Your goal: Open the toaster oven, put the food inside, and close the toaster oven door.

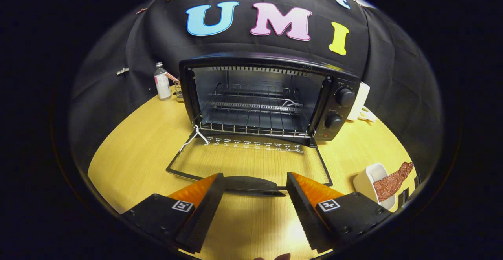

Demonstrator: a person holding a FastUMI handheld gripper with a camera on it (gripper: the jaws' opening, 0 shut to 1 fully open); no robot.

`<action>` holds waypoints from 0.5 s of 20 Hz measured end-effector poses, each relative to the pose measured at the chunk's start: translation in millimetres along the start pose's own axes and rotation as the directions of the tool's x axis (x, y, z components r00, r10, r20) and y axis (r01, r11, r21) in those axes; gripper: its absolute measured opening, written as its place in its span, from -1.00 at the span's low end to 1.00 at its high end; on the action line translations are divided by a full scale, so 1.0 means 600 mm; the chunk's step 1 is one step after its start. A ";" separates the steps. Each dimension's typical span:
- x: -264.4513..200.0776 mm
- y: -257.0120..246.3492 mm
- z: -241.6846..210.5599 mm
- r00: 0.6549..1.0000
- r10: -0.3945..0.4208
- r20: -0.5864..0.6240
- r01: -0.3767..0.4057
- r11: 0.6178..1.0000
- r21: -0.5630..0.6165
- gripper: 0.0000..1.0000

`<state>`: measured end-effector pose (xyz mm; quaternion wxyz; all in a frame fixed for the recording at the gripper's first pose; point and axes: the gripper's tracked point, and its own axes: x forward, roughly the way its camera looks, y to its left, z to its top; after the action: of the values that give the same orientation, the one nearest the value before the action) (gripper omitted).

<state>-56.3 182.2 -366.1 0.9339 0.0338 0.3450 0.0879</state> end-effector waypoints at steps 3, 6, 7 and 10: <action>-0.017 0.004 0.002 0.999 0.042 0.001 -0.042 0.999 0.006 0.97; -0.060 -0.006 0.031 0.994 0.103 0.038 -0.103 0.995 -0.004 0.97; -0.075 -0.014 0.047 0.991 0.116 0.058 -0.116 0.993 -0.010 0.97; -0.125 -0.047 0.096 0.982 0.145 0.121 -0.146 0.989 0.001 0.96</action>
<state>-70.8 140.6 -277.7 0.9438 0.0689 0.2853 0.1521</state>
